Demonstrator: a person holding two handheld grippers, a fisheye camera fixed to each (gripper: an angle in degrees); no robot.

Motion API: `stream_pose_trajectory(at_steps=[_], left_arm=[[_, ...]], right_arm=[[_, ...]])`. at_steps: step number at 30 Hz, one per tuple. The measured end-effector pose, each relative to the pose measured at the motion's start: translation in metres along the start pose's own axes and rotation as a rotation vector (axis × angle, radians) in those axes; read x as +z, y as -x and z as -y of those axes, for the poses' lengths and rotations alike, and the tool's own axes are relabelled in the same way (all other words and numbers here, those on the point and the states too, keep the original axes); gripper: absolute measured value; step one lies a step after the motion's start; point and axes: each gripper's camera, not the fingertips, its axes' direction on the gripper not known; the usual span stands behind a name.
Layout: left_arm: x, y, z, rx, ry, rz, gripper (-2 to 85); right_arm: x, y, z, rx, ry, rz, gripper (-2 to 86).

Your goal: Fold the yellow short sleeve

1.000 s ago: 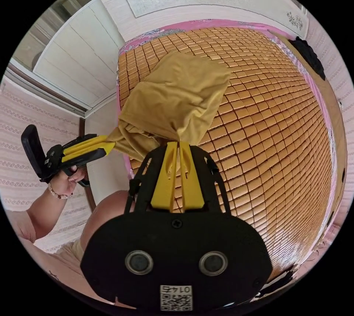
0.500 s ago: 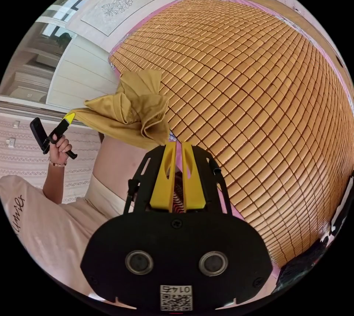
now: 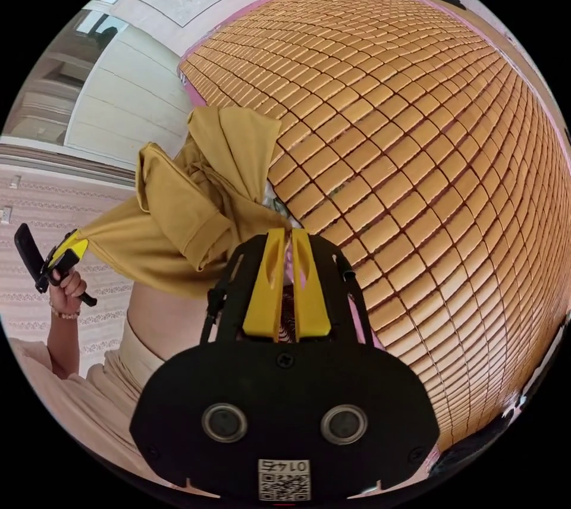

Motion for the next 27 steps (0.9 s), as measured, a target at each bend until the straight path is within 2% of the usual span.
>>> stream_pose_trajectory(at_steps=[3,6,11,13,15,17,20,27], left_arm=[[-0.009,-0.006,-0.005,-0.007,-0.007,-0.001,-0.7],[-0.024,-0.019,-0.003,0.025,-0.043,0.021,-0.8],[-0.066,-0.049,0.027,0.123,-0.169,0.024,-0.8],[-0.089,-0.065,0.046,0.173,-0.249,-0.006,-0.8],[-0.126,-0.092,0.074,0.244,-0.405,-0.084,-0.9],[-0.155,-0.113,0.095,0.284,-0.513,-0.154,-0.9],[-0.192,-0.163,0.128,0.363,-0.613,-0.165,-0.9],[-0.246,-0.282,0.149,0.548,-0.745,-0.285,-1.0]], right_arm=[[-0.016,-0.001,-0.014,0.000,0.004,0.062,1.5],[-0.063,-0.015,-0.043,0.014,-0.123,0.136,0.8],[-0.206,-0.075,-0.128,0.124,-0.480,0.344,0.4],[-0.263,-0.094,-0.164,0.162,-0.633,0.407,0.3],[-0.319,-0.107,-0.201,0.186,-0.782,0.443,0.3],[-0.392,-0.110,-0.250,0.165,-0.968,0.451,0.3],[-0.477,-0.103,-0.307,0.122,-1.132,0.404,0.3],[-0.621,-0.059,-0.438,0.021,-1.375,0.214,0.2]])
